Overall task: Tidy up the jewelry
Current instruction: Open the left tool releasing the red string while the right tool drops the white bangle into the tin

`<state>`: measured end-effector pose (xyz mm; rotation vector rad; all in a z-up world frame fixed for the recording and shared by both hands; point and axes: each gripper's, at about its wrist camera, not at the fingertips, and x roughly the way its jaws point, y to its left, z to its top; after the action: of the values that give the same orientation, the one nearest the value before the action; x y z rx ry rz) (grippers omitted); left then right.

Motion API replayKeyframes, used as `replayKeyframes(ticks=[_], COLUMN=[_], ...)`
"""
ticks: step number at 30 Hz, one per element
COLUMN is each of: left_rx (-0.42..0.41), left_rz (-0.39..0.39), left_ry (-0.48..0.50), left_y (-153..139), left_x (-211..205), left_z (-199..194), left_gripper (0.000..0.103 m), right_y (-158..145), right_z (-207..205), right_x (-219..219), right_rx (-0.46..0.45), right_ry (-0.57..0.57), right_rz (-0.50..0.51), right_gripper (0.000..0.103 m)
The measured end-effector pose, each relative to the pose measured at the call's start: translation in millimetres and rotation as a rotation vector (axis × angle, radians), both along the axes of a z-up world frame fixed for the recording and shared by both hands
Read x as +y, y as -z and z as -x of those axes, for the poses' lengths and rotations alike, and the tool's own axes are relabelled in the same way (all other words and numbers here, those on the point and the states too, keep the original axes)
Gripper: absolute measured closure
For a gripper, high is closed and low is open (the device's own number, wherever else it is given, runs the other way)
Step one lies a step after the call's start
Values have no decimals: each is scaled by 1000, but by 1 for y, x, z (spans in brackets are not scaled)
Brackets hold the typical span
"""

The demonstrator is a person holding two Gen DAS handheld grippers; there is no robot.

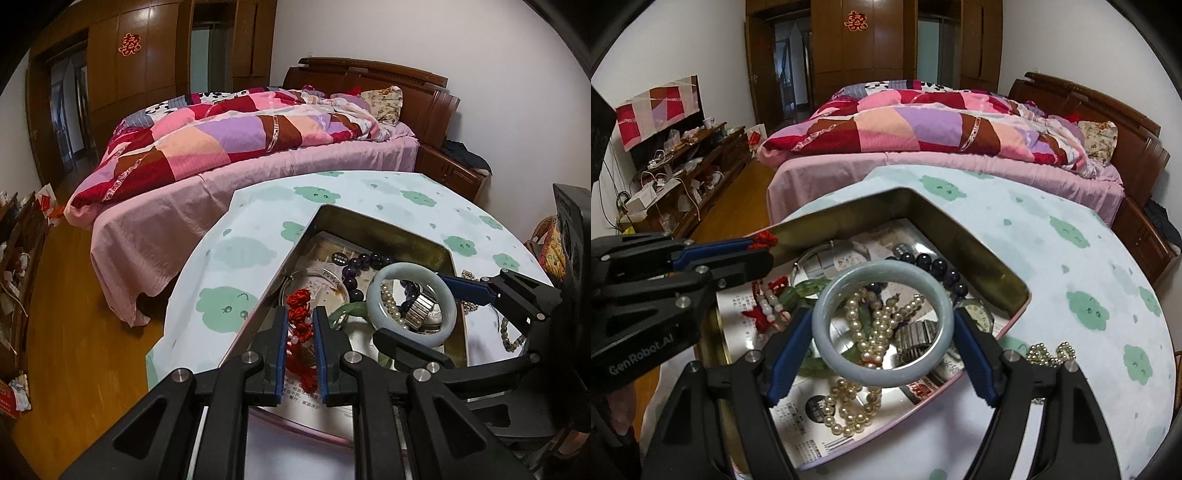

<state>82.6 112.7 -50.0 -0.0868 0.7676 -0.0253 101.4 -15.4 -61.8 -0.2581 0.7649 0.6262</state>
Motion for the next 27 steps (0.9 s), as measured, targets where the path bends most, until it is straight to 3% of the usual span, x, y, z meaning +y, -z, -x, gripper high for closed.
replayKeyframes(ticks=[2, 7, 23, 27], left_rx=[-1, -57, -50, -47], left_rz=[-5, -9, -39, -49], left_ry=[-7, -18, -58, -70], left_y=[-1, -12, -12, -10], left_x=[0, 0, 3, 1], left_z=[0, 8, 9, 9], left_gripper=[83, 46, 43, 33], right_y=[-1, -5, -7, -11], right_z=[1, 3, 7, 9], right_x=[-1, -3, -6, -10], right_rx=[2, -15, -26, -32], right_ry=[-1, 6, 18, 20], right_rz=[-6, -16, -23, -34], right_gripper=[23, 16, 14, 14])
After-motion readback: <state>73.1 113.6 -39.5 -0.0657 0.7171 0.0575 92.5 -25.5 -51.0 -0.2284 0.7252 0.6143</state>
